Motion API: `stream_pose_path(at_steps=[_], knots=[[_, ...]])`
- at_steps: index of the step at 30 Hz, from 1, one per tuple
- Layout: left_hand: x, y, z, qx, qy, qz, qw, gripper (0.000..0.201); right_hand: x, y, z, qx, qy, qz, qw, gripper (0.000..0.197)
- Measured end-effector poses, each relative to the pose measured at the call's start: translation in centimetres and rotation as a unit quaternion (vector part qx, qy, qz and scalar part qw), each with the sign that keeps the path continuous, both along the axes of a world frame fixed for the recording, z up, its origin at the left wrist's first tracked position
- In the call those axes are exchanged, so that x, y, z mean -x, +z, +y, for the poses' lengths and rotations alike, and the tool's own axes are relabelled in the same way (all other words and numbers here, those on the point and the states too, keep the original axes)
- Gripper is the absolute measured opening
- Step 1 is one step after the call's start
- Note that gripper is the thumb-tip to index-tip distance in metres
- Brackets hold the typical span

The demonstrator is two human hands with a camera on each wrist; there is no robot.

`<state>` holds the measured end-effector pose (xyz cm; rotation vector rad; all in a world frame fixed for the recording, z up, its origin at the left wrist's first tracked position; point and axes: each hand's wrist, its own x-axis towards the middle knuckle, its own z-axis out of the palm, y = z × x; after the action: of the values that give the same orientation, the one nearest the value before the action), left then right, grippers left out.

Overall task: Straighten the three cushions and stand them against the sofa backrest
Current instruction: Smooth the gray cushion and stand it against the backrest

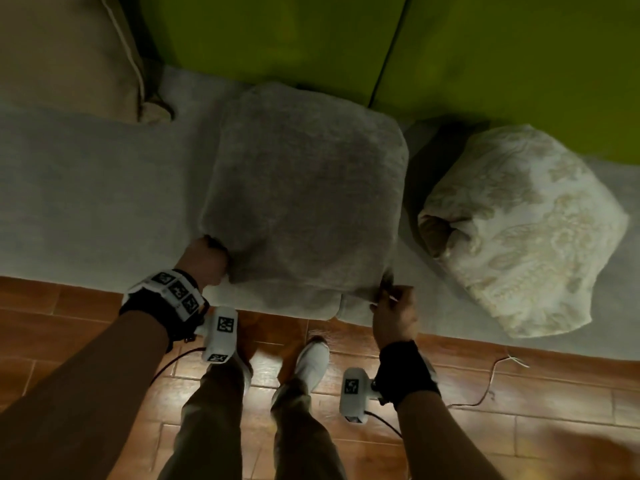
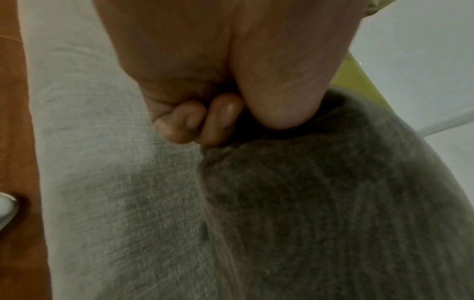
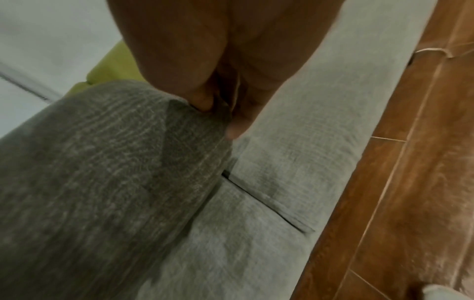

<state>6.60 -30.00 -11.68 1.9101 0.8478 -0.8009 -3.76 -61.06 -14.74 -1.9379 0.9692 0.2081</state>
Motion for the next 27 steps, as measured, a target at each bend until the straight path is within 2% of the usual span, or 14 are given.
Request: stream_pose_path(at_steps=[1, 3, 5, 9, 11, 13, 15, 16, 18, 20, 22, 24, 27], knots=[[-0.1, -0.1, 0.0, -0.012, -0.002, 0.003, 1.0, 0.017, -0.2, 0.4, -0.1, 0.013, 0.022, -0.008, 1.0, 0.02], [0.0, 0.0, -0.2, -0.036, -0.013, 0.006, 0.999, 0.017, -0.8, 0.6, -0.8, 0.036, 0.044, -0.002, 0.998, 0.027], [0.3, 0.2, -0.5, -0.06, -0.016, -0.003, 0.998, 0.028, -1.5, 0.5, -1.7, 0.023, 0.035, 0.02, 0.999, 0.035], [1.3, 0.9, -0.5, -0.081, -0.109, 0.035, 0.99, 0.028, -3.1, 0.7, -2.1, 0.059, 0.083, 0.11, 0.989, 0.036], [1.8, 1.0, 0.2, -0.061, -0.083, 0.019, 0.994, 0.031, -3.6, 0.8, -2.0, 0.061, 0.106, 0.131, 0.984, 0.036], [2.6, 0.7, 1.2, -0.037, -0.056, -0.037, 0.997, 0.031, -3.6, 0.7, -2.1, 0.046, 0.106, 0.106, 0.988, 0.03], [3.7, 0.2, 2.1, 0.035, -0.013, -0.061, 0.997, 0.031, -3.0, 0.7, -2.6, 0.002, 0.12, 0.065, 0.991, 0.022], [4.1, 0.1, 2.5, 0.073, 0.033, -0.073, 0.994, 0.029, -2.5, 0.8, -3.0, -0.03, 0.12, 0.046, 0.991, 0.021], [5.0, 0.2, 3.1, 0.099, 0.124, -0.105, 0.982, 0.022, -1.3, 1.1, -4.1, -0.083, 0.104, 0.04, 0.99, 0.02], [5.6, 0.7, 3.3, 0.109, 0.207, -0.136, 0.963, 0.017, -0.7, 0.9, -5.1, -0.072, 0.096, 0.064, 0.991, 0.028], [6.0, 1.4, 3.1, 0.163, 0.274, -0.155, 0.935, 0.02, -0.7, 0.8, -5.3, -0.063, 0.104, 0.067, 0.99, 0.031], [6.3, 2.1, 2.8, 0.204, 0.29, -0.165, 0.92, 0.021, -0.9, 0.7, -5.3, -0.077, 0.113, 0.047, 0.989, 0.021], [6.3, 2.3, 2.8, 0.209, 0.261, -0.178, 0.925, 0.016, -0.8, 0.7, -5.4, -0.133, 0.075, 0.026, 0.988, 0.021]])
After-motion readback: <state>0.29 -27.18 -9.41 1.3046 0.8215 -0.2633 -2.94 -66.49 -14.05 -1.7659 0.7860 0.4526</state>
